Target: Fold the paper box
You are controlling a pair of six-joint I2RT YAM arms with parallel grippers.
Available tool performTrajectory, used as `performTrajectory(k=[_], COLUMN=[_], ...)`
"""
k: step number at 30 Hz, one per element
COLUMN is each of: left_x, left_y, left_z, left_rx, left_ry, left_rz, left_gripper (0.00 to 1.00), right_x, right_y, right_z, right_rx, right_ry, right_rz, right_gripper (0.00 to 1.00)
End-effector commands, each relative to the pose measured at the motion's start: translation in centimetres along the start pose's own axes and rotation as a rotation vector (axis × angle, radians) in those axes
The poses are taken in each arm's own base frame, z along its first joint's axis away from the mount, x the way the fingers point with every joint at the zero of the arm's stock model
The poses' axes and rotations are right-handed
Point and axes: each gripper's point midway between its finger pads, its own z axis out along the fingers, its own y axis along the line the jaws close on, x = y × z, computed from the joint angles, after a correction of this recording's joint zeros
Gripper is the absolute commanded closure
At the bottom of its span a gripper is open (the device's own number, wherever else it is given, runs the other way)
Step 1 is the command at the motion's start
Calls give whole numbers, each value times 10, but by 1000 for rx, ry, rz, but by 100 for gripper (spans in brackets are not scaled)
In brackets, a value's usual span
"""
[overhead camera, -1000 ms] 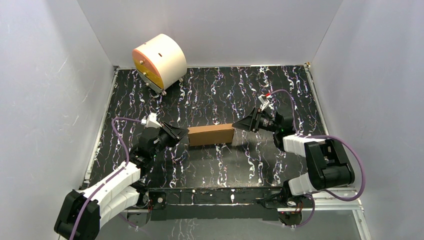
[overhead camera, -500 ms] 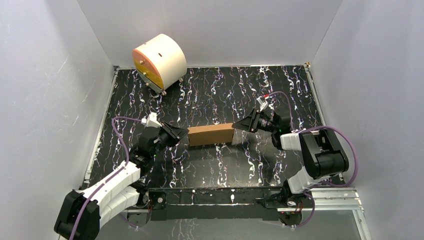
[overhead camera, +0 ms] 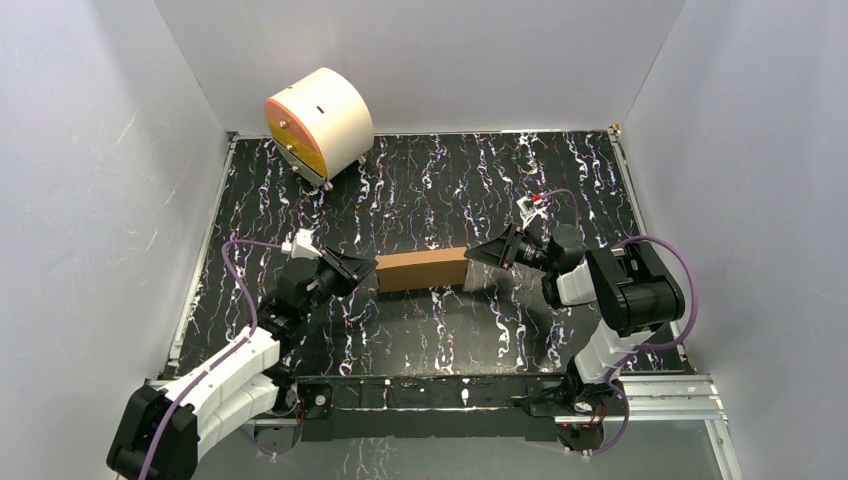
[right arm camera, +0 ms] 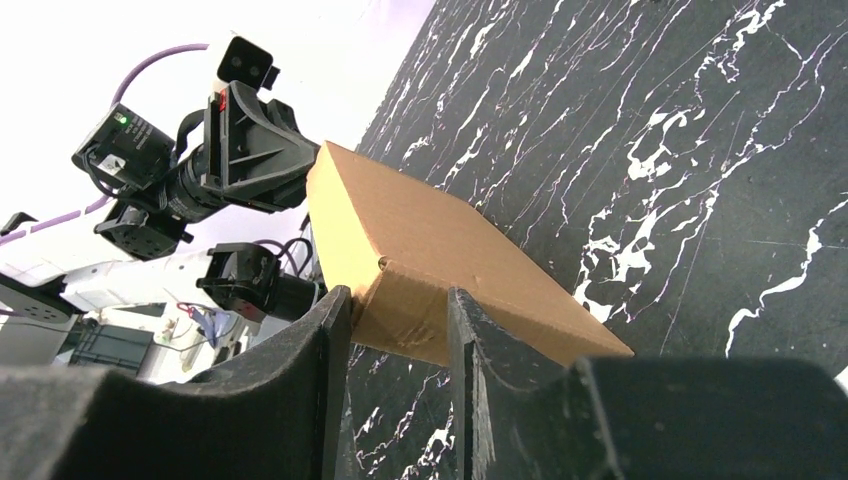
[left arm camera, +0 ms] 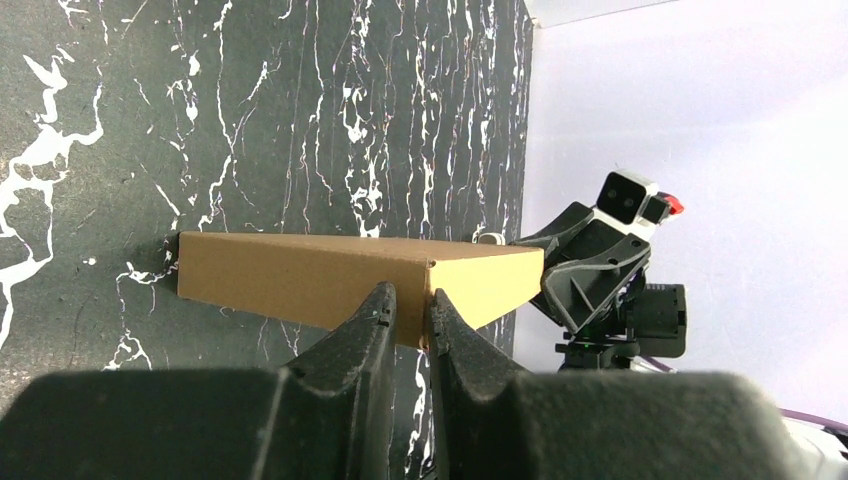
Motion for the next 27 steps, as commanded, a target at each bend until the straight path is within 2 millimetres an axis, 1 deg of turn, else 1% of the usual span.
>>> performTrajectory(k=[1, 4, 7, 10, 12, 13, 14, 16, 20, 21, 23, 24, 27], left_x=[25, 30, 33, 29, 24, 18, 12, 4, -13, -18, -24, -26, -33], left_y=[78, 86, 94, 87, 76, 70, 66, 54, 30, 19, 5, -3, -28], left_z=[-8, -9, -11, -9, -8, -7, -7, -7, -7, -7, -7, -7, -8], left_rx=[-259, -272, -297, -282, -259, -252, -249, -234, -197, -179, -154, -135, -78], left_ry=[62, 61, 63, 59, 55, 39, 20, 2, -32, -40, -44, -43, -33], left_rz=[-20, -69, -88, -67, -33, -10, 18, 61, 145, 169, 221, 251, 370], left_gripper=[100, 100, 100, 100, 99, 98, 96, 92, 81, 78, 72, 69, 61], right_x=[60, 59, 52, 41, 30, 24, 13, 0, -25, -31, -43, -48, -63], right_y=[-60, -60, -56, -47, -39, -35, -28, -19, -2, 3, 13, 18, 34], right_z=[-17, -16, -15, -11, -9, -8, -6, -3, 3, 4, 7, 8, 9], right_rx=[207, 205, 198, 181, 174, 169, 159, 154, 135, 129, 113, 106, 91], right_ry=[92, 92, 90, 91, 88, 84, 76, 68, 56, 53, 44, 39, 26], right_rz=[162, 165, 154, 126, 101, 85, 52, 18, -35, -45, -71, -84, -124], right_gripper=[77, 79, 79, 77, 73, 71, 68, 61, 50, 47, 42, 41, 32])
